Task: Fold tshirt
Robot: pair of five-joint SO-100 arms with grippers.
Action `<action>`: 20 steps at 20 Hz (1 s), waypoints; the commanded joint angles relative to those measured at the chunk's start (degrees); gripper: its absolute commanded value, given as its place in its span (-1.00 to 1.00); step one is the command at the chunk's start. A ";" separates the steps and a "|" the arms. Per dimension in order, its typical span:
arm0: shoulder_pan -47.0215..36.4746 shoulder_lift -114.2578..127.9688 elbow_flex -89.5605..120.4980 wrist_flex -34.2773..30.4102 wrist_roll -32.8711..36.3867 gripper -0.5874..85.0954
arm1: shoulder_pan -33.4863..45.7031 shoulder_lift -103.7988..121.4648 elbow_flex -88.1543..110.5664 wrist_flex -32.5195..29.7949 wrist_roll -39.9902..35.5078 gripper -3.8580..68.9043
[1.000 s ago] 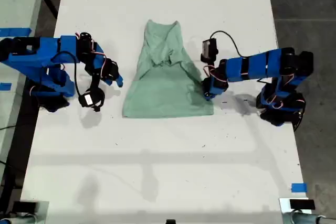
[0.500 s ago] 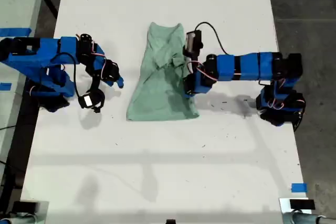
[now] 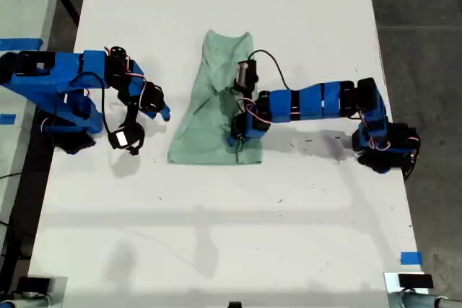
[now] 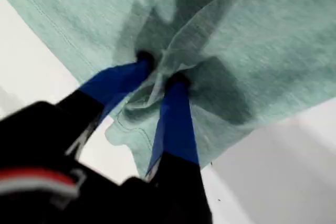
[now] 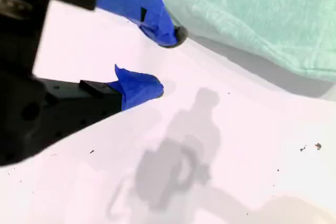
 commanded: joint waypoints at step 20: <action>0.79 -18.28 -3.43 -18.81 5.19 -0.38 | -3.87 35.77 13.54 22.15 -0.09 0.07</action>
